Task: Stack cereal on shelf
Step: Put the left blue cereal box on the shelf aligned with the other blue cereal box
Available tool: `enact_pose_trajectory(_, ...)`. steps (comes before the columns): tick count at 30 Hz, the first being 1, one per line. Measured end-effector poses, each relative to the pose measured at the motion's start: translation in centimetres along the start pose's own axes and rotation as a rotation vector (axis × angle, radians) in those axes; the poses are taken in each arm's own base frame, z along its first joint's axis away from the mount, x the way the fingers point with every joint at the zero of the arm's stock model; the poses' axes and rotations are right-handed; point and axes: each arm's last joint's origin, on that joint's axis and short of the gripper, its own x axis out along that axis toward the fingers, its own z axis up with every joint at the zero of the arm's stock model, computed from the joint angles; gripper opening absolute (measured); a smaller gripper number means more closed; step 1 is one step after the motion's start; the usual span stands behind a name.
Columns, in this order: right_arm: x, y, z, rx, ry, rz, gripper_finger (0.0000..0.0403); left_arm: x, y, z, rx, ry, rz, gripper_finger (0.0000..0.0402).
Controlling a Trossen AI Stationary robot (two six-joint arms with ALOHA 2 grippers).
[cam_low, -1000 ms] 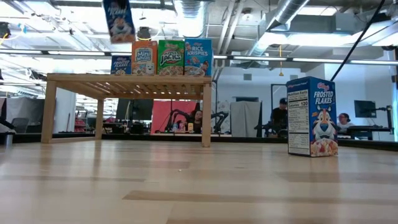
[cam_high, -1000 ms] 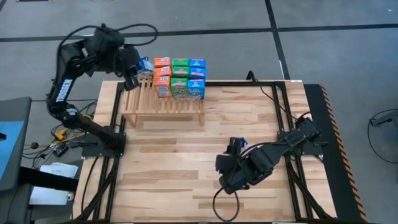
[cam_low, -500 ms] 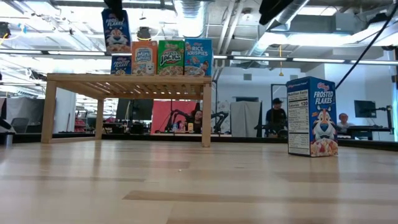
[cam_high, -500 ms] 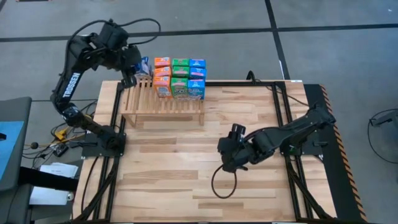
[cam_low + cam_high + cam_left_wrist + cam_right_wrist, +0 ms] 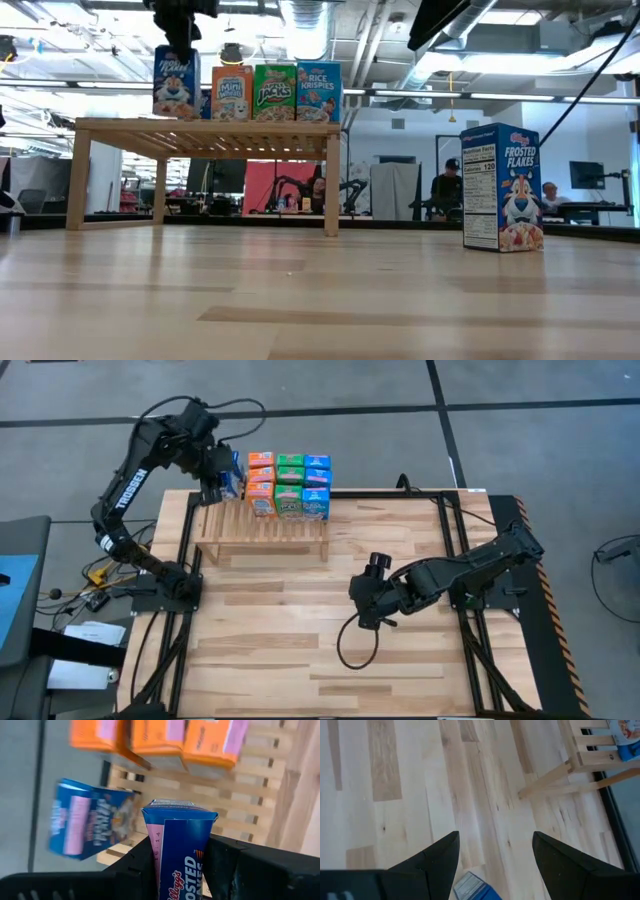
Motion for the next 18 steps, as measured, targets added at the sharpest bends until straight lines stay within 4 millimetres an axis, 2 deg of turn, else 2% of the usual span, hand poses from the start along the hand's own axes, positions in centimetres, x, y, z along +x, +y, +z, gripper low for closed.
enact_pose_trajectory(6,0.2,-0.3,0.1,-0.01,0.002,-0.005,0.0276,2.2,-0.2,0.0,0.033,0.015,-0.068,0.0112)
enact_pose_trajectory(11,0.2,-0.3,0.1,-0.017,0.002,-0.005,0.0276,2.9,-0.2,0.3,0.131,-0.007,-0.071,0.0112)
enact_pose_trajectory(18,0.2,-0.3,0.1,-0.017,0.003,-0.002,0.0276,3.8,0.1,0.8,0.163,0.006,-0.049,0.0112)
